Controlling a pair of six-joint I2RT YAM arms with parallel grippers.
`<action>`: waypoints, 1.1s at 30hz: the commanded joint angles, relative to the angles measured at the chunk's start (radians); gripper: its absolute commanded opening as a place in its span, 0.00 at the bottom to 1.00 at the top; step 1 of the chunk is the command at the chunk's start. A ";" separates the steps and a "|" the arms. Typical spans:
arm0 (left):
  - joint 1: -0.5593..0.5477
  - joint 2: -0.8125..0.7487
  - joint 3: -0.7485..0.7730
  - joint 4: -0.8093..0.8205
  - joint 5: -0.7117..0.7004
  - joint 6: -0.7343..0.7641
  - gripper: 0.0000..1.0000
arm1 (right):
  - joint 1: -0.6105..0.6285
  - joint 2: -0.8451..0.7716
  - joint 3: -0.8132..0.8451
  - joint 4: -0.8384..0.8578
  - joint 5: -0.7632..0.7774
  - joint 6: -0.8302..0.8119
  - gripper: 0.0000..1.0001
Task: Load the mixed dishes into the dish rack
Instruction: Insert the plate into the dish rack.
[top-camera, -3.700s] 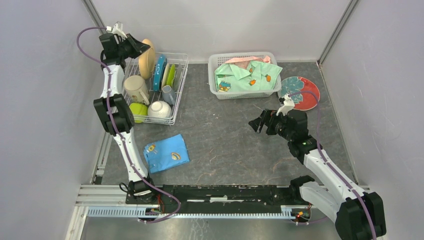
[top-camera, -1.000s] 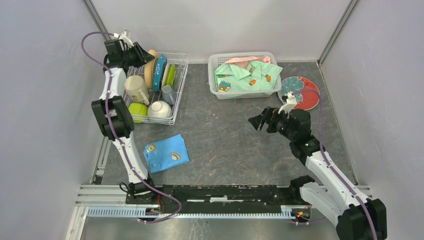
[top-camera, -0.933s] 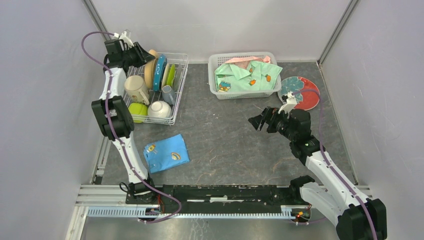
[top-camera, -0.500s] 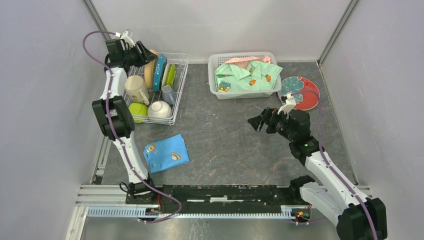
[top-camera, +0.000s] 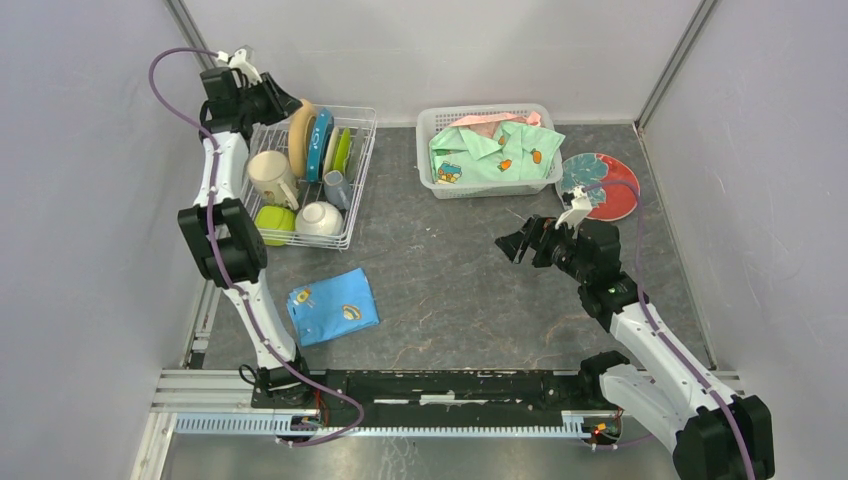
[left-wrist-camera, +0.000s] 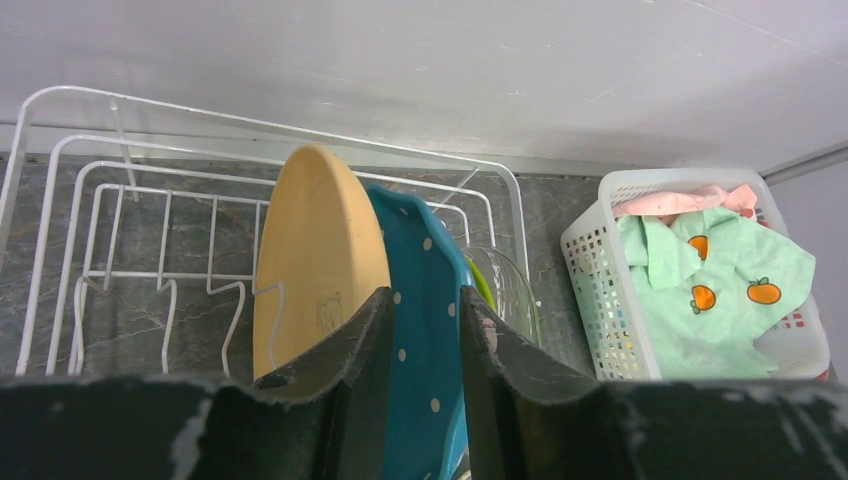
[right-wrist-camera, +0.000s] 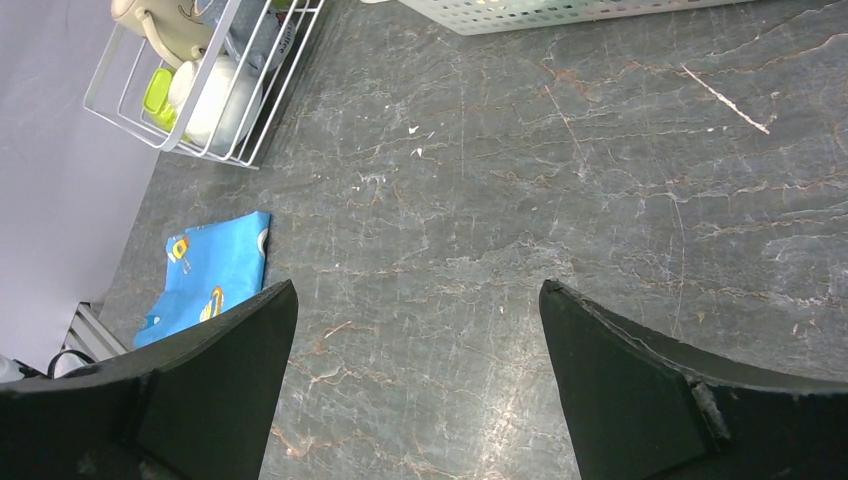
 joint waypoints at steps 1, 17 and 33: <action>-0.007 -0.055 -0.008 0.002 -0.012 0.070 0.36 | 0.006 -0.005 -0.009 0.042 -0.012 0.010 0.98; -0.028 -0.026 -0.052 0.000 0.052 0.077 0.37 | 0.006 0.001 -0.012 0.042 -0.009 0.006 0.98; -0.028 -0.123 -0.058 -0.008 -0.112 0.127 0.49 | 0.008 0.014 -0.013 0.056 -0.018 0.007 0.98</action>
